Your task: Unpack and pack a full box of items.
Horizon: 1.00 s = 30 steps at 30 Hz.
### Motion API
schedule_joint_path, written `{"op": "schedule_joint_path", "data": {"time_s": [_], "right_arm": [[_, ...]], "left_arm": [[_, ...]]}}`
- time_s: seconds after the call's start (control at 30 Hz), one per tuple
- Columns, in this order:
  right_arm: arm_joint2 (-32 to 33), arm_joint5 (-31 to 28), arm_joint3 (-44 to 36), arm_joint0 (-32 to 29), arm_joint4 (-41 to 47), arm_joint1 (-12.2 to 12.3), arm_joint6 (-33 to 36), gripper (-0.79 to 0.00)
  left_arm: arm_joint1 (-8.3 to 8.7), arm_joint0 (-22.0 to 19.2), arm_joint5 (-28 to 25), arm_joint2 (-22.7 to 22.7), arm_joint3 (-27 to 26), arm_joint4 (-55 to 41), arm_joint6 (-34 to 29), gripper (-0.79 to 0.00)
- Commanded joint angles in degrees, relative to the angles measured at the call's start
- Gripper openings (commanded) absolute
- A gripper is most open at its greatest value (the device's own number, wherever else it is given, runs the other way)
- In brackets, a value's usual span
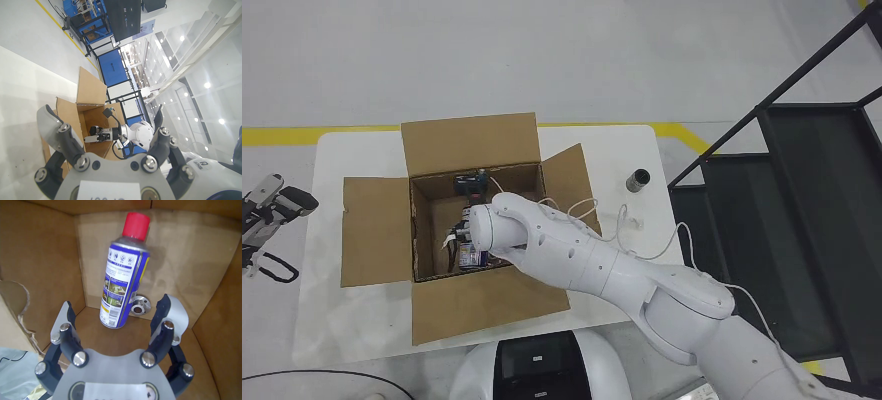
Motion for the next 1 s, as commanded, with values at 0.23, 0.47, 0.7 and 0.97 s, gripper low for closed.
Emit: {"op": "schedule_joint_path", "data": {"time_s": [0.23,0.47,0.7,0.97], "right_arm": [[-1.7,3.5,6.8,0.3,1.3,-4.6,-2.8,0.0],[-1.8,1.8,13.2,0.7,3.0,-8.3,-7.1,0.0],[-2.1,1.3,19.7,1.3,3.3,-11.8,-10.4,0.0],[-1.9,0.6,26.1,2.1,3.7,-15.3,-11.8,0.0]], "left_arm": [[0.0,0.0,0.0,0.0,0.0,0.0,0.0,0.0],[0.0,0.0,0.0,0.0,0.0,0.0,0.0,0.0],[0.0,0.0,0.0,0.0,0.0,0.0,0.0,0.0],[0.0,0.0,0.0,0.0,0.0,0.0,0.0,0.0]]}}
